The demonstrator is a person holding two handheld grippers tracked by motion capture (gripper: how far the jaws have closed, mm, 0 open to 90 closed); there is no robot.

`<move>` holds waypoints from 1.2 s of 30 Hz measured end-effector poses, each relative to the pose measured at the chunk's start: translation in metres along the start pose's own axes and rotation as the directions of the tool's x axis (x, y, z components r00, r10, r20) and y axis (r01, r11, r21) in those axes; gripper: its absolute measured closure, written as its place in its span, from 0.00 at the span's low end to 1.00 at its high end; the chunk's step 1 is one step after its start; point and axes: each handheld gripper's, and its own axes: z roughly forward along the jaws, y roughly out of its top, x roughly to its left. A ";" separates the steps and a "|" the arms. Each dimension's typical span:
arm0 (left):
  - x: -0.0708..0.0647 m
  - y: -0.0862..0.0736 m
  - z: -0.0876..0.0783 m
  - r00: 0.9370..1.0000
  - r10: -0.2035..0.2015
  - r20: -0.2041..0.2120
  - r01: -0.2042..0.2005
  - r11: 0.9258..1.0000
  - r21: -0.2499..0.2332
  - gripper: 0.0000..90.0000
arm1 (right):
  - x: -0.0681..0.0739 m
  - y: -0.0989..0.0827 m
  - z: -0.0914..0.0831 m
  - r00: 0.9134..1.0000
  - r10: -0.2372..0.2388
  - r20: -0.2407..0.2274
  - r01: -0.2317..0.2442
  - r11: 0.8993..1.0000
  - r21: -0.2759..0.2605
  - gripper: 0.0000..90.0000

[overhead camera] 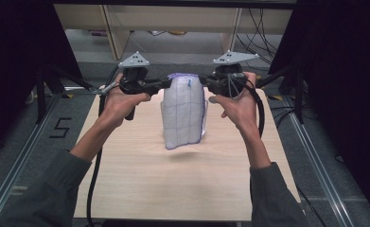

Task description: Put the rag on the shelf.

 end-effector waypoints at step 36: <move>0.071 0.028 0.051 0.988 -0.112 -0.103 0.111 0.994 -0.012 0.96 | -0.058 0.040 0.063 0.988 0.140 0.073 -0.143 0.989 0.039 0.98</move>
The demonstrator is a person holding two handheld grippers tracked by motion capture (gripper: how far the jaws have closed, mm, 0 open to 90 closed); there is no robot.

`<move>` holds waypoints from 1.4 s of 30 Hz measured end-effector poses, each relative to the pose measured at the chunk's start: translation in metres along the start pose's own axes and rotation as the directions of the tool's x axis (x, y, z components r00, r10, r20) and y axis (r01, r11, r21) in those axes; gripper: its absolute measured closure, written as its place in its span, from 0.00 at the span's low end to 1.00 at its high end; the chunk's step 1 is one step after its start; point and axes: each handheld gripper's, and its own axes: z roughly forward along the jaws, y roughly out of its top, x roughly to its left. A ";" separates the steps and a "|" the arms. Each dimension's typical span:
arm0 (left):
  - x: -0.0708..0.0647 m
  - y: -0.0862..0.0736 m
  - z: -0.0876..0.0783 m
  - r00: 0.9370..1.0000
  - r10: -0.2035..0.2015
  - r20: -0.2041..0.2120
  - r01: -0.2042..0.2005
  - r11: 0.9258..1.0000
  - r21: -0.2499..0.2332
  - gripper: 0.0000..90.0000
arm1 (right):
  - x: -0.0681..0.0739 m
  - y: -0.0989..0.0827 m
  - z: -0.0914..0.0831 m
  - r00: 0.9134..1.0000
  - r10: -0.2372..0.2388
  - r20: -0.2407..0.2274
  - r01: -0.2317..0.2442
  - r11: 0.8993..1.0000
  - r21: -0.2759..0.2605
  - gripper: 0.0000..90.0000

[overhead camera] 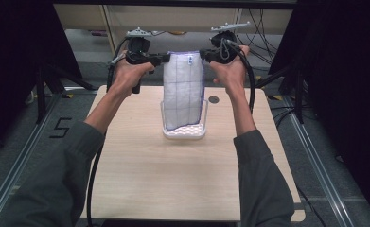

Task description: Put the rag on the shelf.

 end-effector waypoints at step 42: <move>0.029 -0.077 0.068 0.998 -0.067 -0.022 0.070 0.961 0.267 0.76 | -0.035 -0.086 0.108 0.995 0.081 0.064 -0.095 0.955 0.280 0.83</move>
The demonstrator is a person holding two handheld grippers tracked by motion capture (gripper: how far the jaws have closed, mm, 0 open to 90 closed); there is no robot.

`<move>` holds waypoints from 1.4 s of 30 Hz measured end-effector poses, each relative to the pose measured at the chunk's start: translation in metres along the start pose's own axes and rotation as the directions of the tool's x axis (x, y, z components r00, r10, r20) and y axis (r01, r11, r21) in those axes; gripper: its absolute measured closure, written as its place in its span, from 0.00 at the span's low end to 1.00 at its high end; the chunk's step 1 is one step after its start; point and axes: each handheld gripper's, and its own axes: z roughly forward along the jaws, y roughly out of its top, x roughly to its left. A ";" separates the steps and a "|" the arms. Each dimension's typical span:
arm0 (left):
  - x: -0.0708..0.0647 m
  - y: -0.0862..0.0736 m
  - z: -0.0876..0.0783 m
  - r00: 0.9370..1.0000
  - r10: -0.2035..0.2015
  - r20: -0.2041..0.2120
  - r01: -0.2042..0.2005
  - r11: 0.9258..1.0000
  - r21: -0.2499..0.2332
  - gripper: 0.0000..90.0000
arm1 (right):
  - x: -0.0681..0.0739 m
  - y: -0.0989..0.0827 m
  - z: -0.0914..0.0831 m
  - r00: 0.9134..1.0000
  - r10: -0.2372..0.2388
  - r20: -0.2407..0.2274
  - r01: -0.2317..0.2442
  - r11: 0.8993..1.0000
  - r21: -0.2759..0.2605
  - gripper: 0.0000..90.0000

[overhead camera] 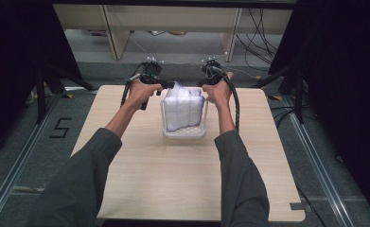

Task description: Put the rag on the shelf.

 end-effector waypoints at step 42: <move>-0.005 -0.033 -0.070 0.998 -0.046 0.045 0.048 0.997 -0.056 0.48 | 0.002 -0.032 -0.085 0.999 0.011 -0.043 -0.016 0.993 -0.116 0.53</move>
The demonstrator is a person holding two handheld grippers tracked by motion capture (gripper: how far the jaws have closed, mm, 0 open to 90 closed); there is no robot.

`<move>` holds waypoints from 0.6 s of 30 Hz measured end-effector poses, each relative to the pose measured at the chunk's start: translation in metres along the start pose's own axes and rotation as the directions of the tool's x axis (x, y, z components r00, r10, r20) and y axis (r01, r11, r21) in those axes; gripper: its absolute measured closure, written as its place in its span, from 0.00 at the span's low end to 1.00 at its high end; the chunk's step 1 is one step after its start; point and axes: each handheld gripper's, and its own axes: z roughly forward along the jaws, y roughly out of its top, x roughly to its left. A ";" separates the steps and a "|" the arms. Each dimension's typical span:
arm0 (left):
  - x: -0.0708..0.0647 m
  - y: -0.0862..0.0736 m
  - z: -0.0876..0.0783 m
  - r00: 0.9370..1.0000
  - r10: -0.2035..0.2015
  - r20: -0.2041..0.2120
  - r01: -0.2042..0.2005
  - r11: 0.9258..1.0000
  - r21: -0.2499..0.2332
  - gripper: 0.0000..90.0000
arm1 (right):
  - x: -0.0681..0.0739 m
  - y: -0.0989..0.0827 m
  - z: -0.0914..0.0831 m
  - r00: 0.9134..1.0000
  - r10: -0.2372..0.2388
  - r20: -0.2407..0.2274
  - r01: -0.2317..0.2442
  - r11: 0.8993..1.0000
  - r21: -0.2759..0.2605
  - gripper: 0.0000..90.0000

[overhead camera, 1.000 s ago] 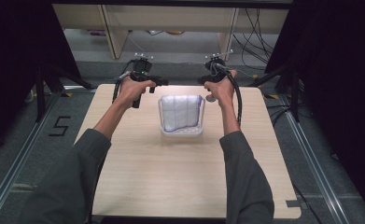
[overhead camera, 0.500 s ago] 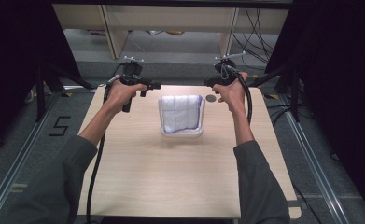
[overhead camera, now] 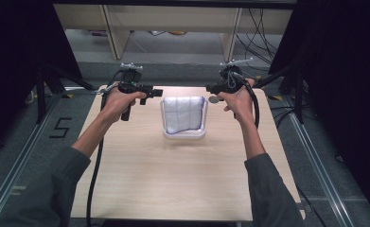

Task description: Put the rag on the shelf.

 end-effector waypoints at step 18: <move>-0.017 -0.026 -0.017 0.998 0.015 0.054 -0.015 1.000 0.002 0.35 | 0.018 -0.020 -0.018 1.000 -0.005 -0.015 0.005 1.000 -0.028 0.36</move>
